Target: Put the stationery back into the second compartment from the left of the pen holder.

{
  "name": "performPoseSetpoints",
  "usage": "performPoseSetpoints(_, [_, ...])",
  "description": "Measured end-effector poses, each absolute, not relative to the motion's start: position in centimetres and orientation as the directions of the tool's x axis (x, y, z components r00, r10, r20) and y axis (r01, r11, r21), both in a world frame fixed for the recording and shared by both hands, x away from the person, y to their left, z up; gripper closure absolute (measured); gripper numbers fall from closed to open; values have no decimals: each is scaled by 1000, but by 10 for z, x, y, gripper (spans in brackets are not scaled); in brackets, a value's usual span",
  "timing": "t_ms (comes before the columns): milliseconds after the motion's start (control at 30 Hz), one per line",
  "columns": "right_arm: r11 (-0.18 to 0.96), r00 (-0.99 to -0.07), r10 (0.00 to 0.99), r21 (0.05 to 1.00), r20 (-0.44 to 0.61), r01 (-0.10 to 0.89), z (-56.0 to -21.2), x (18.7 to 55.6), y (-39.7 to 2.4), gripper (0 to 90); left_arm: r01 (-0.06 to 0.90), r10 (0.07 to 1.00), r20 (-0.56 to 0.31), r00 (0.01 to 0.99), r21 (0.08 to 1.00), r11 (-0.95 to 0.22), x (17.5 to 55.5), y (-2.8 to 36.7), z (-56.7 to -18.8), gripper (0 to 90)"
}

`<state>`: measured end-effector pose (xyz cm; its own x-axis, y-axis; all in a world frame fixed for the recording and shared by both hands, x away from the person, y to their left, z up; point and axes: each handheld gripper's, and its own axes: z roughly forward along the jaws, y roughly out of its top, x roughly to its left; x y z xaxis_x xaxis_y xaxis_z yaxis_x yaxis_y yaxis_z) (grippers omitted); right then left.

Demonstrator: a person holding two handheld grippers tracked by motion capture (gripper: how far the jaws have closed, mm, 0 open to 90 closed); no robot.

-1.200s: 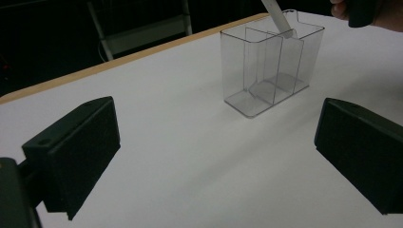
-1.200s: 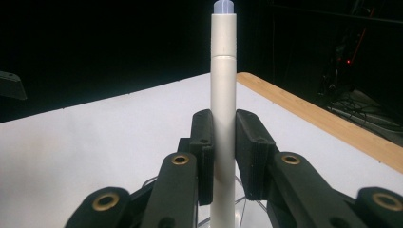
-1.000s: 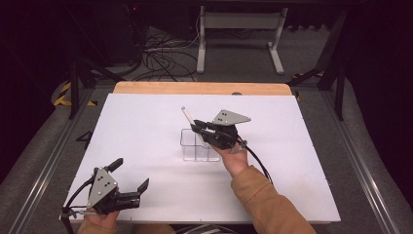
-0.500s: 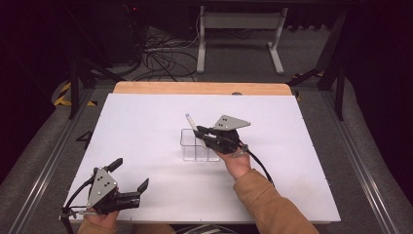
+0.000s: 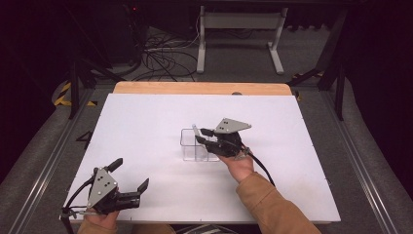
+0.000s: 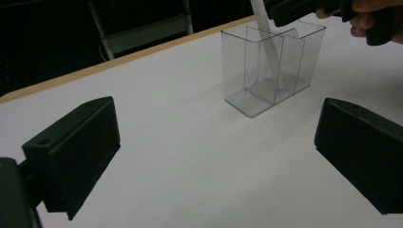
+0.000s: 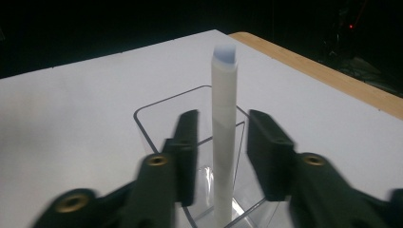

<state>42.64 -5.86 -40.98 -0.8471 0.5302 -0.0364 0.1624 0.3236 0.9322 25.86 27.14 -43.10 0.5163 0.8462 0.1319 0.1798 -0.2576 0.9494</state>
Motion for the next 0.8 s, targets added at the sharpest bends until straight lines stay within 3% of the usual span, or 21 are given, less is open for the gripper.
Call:
performPoseSetpoints(233, [305, -833, 554, 933, -12, 189, -399, 424, -68, 293, 182, 847, 130, 516, 949, -256, 259, 271, -431, 21])
performPoseSetpoints(800, [313, -835, 543, 944, -90, 101, -365, 401, -85, 146, 179, 847, 131, 515, 950, -256, 258, 271, -431, 21])
